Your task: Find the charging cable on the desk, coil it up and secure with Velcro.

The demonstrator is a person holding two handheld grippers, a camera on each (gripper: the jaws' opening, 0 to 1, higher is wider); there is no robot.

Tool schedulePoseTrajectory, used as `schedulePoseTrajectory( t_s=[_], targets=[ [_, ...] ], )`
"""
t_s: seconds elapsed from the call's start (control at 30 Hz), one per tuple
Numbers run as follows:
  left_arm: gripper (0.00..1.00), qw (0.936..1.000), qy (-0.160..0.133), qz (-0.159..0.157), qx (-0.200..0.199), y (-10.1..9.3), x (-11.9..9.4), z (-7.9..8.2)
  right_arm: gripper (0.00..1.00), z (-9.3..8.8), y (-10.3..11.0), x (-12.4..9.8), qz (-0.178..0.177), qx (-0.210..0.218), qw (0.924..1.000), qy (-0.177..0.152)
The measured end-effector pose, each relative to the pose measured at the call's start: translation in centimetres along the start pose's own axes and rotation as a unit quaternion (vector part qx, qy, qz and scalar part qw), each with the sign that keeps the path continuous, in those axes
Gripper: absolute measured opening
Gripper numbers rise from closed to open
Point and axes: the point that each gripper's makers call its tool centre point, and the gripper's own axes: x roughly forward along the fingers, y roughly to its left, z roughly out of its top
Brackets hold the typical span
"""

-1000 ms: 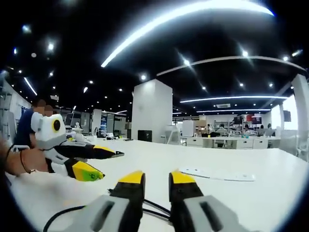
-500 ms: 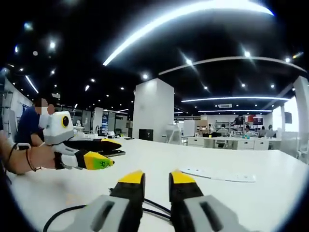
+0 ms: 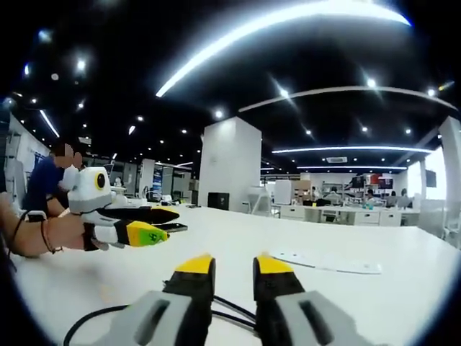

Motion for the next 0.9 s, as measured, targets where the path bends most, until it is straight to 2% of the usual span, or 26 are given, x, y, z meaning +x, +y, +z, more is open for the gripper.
schedulePoseTrajectory(
  t_s=[0.43, 0.9],
  targets=[
    [0.46, 0.9999, 0.002, -0.009, 0.013, -1.0, 0.5, -0.9, 0.22, -0.4, 0.0, 0.0, 0.002, -0.004, 1.0, 0.004],
    [0.46, 0.9998, 0.0, -0.009, 0.016, -1.0, 0.5, -0.8, 0.23, -0.3, 0.0, 0.1, 0.003, -0.004, 1.0, 0.005]
  ],
)
